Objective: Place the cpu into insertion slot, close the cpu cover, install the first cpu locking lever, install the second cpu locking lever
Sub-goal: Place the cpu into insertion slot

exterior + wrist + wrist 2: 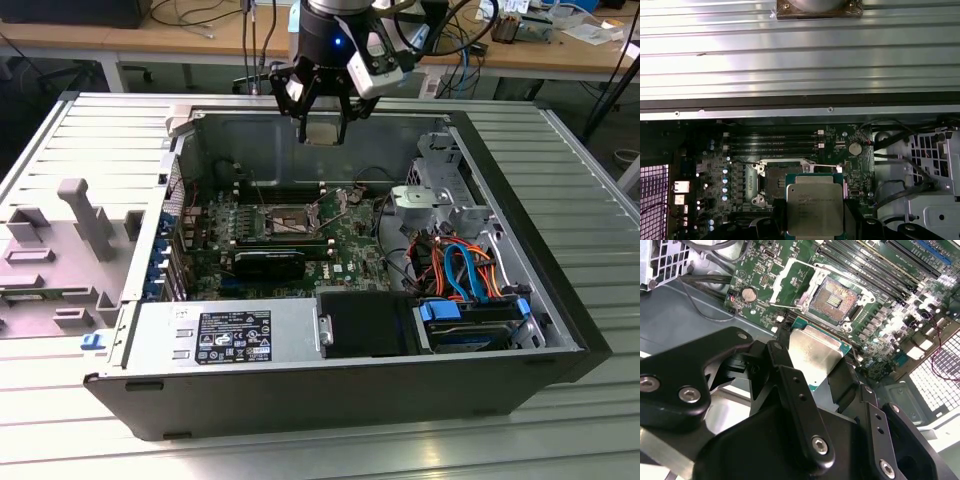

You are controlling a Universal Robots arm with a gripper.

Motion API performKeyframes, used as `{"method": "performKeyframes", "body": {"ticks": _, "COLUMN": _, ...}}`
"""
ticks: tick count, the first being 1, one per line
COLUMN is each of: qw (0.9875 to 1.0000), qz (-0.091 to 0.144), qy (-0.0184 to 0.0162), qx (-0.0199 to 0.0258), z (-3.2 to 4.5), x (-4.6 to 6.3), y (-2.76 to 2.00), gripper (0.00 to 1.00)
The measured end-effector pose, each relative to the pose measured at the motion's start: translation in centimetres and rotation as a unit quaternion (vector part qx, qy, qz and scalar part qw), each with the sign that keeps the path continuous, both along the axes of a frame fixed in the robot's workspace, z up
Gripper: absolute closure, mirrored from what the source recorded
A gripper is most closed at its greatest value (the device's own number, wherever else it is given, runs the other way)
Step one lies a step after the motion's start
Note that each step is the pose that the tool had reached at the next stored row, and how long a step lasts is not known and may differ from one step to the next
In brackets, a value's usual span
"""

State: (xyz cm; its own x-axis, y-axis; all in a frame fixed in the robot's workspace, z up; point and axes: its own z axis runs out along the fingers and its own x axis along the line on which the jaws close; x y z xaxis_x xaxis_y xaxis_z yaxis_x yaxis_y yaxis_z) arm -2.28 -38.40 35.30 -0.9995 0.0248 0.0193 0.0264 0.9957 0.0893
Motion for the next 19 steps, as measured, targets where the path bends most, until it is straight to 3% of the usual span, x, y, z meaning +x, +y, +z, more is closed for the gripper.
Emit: {"method": "performKeyframes", "body": {"ticks": 19, "qw": 1.0, "qz": 0.0, "qy": 0.0, "qx": 0.0, "z": -0.17, "x": -0.02, "y": -0.99, "gripper": 0.45}}
